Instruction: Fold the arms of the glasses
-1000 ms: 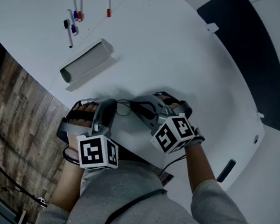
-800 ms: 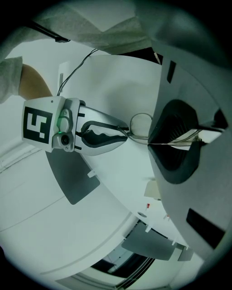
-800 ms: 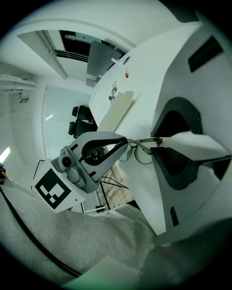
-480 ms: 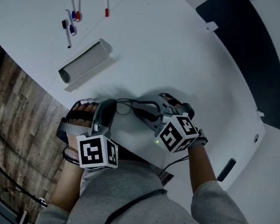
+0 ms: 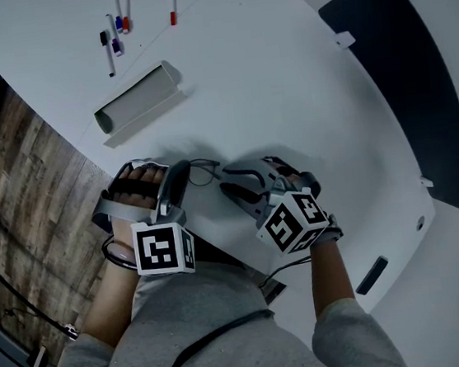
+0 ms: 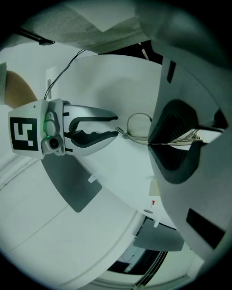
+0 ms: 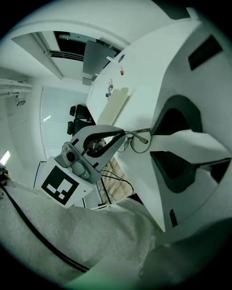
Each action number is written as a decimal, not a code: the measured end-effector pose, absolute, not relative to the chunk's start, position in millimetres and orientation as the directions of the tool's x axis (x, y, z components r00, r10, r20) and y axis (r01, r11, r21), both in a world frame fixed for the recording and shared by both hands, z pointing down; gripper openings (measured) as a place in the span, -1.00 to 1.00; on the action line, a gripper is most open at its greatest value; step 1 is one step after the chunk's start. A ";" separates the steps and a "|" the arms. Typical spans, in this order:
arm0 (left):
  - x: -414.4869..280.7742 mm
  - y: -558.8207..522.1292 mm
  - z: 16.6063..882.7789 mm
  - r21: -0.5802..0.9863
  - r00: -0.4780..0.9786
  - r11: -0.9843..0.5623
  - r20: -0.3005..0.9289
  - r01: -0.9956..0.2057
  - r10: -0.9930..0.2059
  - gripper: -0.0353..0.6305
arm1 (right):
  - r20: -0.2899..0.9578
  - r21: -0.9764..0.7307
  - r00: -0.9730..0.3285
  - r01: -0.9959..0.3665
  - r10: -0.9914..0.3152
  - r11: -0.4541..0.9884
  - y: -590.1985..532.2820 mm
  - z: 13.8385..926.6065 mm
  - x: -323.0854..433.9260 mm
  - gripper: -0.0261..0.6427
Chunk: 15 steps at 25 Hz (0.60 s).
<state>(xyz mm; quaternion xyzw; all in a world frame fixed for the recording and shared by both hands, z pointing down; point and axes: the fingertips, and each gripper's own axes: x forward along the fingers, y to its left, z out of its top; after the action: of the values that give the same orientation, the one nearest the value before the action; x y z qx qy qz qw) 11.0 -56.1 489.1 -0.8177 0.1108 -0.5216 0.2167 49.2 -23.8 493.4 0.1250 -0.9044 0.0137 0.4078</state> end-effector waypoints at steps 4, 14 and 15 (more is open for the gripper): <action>10.4 -56.0 488.4 -0.470 0.438 -0.883 0.798 0.022 -0.414 -0.84 | 0.639 0.032 -0.724 -0.313 -0.261 0.949 -26.7 467.3 41.2 -0.65; 7.1 -53.0 487.5 -0.487 0.455 -0.873 0.780 0.009 -0.430 -0.83 | 0.633 0.103 -0.689 -0.378 -0.354 0.920 -42.9 469.2 17.4 -0.82; 6.1 -53.0 487.1 -0.485 0.464 -0.874 0.775 0.001 -0.429 -0.83 | 0.632 0.101 -0.689 -0.380 -0.354 0.920 -43.1 468.3 16.5 -0.83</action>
<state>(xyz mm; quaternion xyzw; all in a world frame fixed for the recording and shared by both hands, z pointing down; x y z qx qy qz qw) 6.1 -53.0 487.1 -0.8281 0.1292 -0.5014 0.2146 16.5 -43.1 468.3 0.1997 -0.9189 0.0189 0.3397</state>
